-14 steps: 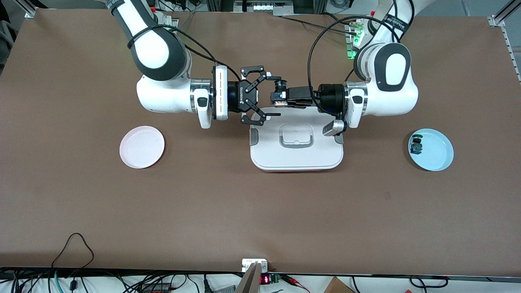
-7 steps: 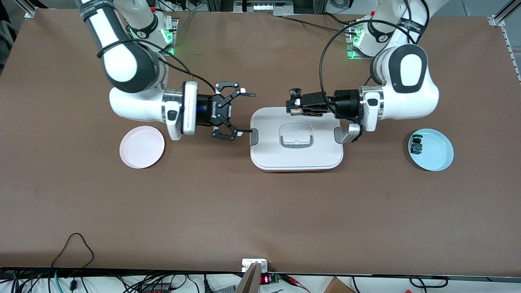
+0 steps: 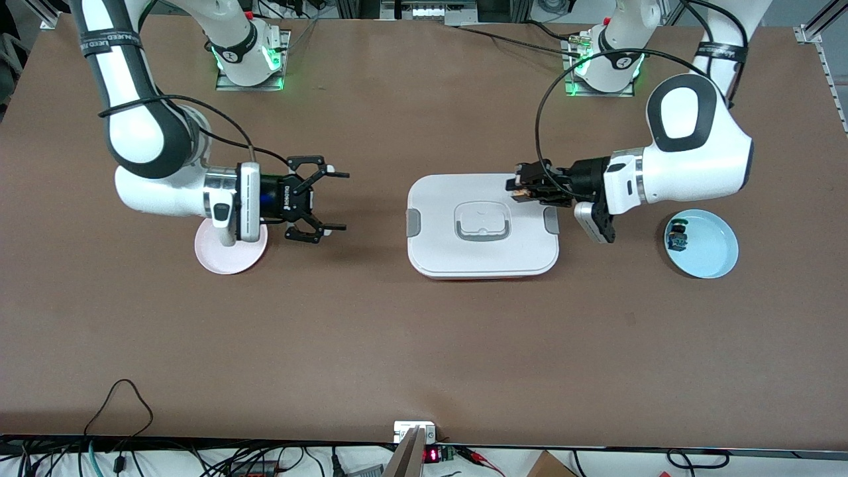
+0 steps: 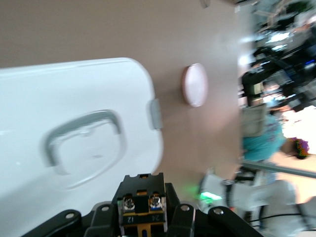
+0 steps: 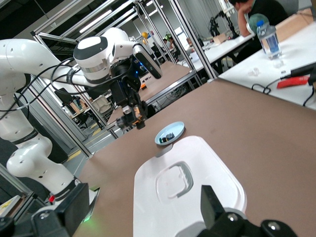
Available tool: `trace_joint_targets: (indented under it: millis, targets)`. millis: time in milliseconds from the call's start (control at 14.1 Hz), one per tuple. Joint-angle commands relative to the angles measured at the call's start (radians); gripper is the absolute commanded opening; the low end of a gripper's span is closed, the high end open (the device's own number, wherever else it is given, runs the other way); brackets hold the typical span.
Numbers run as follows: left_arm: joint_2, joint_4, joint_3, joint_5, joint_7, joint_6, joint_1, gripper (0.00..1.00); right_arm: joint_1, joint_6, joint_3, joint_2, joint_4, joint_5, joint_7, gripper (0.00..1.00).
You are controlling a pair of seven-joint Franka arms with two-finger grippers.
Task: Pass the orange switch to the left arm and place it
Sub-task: 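Carry the switch to the blue plate while the right gripper withdraws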
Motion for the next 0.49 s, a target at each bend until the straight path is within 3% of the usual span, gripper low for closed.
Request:
trace_joint_targets:
  millis: [0,141,424]
  targets:
    - [-0.012,0.048,-0.005,0.226,0.015,-0.073,0.063,0.17,-0.005,-0.018,-0.006,-0.033,-0.014,-0.032,0.083,1.0]
    - [-0.012,0.078,-0.005,0.402,0.038,-0.145,0.097,0.17,-0.006,-0.025,-0.011,-0.033,-0.012,-0.065,0.185,1.0]
    - [-0.012,0.087,-0.005,0.779,0.177,-0.196,0.154,0.16,-0.023,-0.025,-0.011,-0.042,0.055,-0.262,0.494,1.0]
